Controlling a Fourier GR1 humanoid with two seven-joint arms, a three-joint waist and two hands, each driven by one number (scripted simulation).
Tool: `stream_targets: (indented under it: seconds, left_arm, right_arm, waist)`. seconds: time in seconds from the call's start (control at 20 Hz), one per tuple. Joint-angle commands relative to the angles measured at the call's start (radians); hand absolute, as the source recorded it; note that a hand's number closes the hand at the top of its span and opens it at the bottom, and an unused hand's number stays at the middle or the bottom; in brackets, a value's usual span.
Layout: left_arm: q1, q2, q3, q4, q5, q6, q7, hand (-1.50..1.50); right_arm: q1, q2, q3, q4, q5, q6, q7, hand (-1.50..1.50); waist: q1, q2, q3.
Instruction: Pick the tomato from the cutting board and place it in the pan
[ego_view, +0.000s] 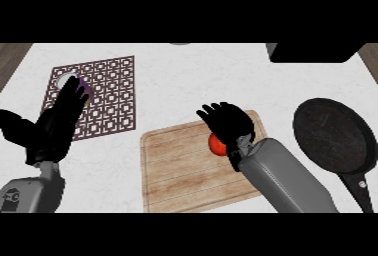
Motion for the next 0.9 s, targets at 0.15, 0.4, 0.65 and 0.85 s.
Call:
stream_targets:
  seconds: [0.15, 0.4, 0.65, 0.85]
  left_arm:
    - [0.043, -0.041, 0.0, 0.026, -0.024, -0.018, -0.078, 0.0]
    - [0.05, -0.045, -0.025, -0.054, -0.055, -0.002, 0.006, 0.0]
    - [-0.018, 0.0, 0.051, -0.065, 0.013, -0.038, 0.079, 0.0]
    - [0.032, -0.043, 0.006, -0.058, -0.049, -0.016, 0.035, 0.0]
  right_arm:
    - [0.088, 0.077, 0.024, 0.103, 0.087, -0.113, -0.045, -1.5]
    - [-0.024, 0.1, -0.005, 0.21, 0.113, -0.122, -0.18, 1.5]
    - [-0.009, 0.112, -0.038, 0.26, 0.144, -0.202, -0.234, 1.5]
    - [0.074, 0.077, -0.041, 0.192, 0.161, -0.214, -0.277, 1.5]
  waist:
    - [0.0, 0.0, 0.0]
    - [0.004, 0.0, 0.0]
    - [0.002, -0.001, 0.0]
    - [-0.003, -0.002, 0.0]
